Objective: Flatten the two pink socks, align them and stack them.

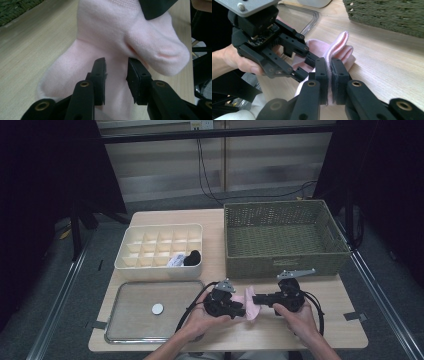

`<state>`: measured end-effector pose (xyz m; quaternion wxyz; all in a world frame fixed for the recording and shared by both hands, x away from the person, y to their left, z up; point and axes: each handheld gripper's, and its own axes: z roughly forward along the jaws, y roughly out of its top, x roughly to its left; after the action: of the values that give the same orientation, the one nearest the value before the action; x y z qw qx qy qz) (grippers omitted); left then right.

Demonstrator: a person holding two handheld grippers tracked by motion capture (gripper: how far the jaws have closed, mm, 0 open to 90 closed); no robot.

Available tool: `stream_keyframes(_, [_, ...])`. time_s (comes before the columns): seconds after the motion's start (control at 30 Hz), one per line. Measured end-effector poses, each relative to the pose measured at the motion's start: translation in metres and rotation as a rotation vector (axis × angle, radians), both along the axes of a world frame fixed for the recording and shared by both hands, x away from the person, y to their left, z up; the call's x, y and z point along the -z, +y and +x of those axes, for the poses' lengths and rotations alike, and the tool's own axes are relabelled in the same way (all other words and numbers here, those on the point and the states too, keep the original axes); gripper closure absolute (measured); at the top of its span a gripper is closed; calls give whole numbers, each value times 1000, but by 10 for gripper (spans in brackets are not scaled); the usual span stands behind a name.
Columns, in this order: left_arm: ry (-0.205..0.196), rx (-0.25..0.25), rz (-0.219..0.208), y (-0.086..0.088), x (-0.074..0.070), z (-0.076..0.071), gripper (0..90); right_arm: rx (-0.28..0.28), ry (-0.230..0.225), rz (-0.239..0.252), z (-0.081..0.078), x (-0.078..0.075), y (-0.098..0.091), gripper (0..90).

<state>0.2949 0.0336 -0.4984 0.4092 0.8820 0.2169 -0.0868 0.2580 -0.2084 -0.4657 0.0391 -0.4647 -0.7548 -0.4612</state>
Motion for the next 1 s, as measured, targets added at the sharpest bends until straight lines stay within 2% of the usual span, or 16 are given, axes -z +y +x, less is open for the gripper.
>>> stream_keyframes(0.07, [14, 1, -21, 4, -4, 1, 667, 5, 0, -2, 0, 0, -3, 849])
stream_keyframes(0.27, [-2, -24, -87, 25, -23, 4, 646, 24, 3, -5, 1, 1, -11, 848])
stream_keyframes(0.37, [14, -72, -125, 40, -27, 7, 642, 28, 3, -1, -1, 1, -13, 848])
stream_keyframes(0.43, [-13, -76, -91, 46, -28, 5, 641, 29, 5, 1, -1, 1, -14, 848])
stream_keyframes(0.53, [-25, -88, -61, 58, -27, 4, 628, 28, 4, -8, -2, 0, -15, 848])
stream_keyframes(0.6, [-10, -111, -59, 66, -23, 6, 607, 33, 5, -10, -2, 0, -17, 848])
stream_keyframes(0.67, [-8, -103, -34, 69, -19, 6, 597, 38, 4, -13, -2, 1, -18, 847])
stream_keyframes(0.77, [-19, -83, -36, 70, -14, 7, 575, 36, 4, -19, -2, 1, -18, 846])
stream_keyframes(0.8, [-14, -82, -49, 69, -12, 8, 575, 35, 4, -17, -1, 1, -17, 846])
stream_keyframes(0.9, [-2, -83, -43, 67, -8, 12, 578, 32, 7, -17, -1, 0, -16, 845])
stream_keyframes(1.0, [12, -81, -35, 66, -4, 15, 638, 26, 7, -16, 0, 0, -16, 844])
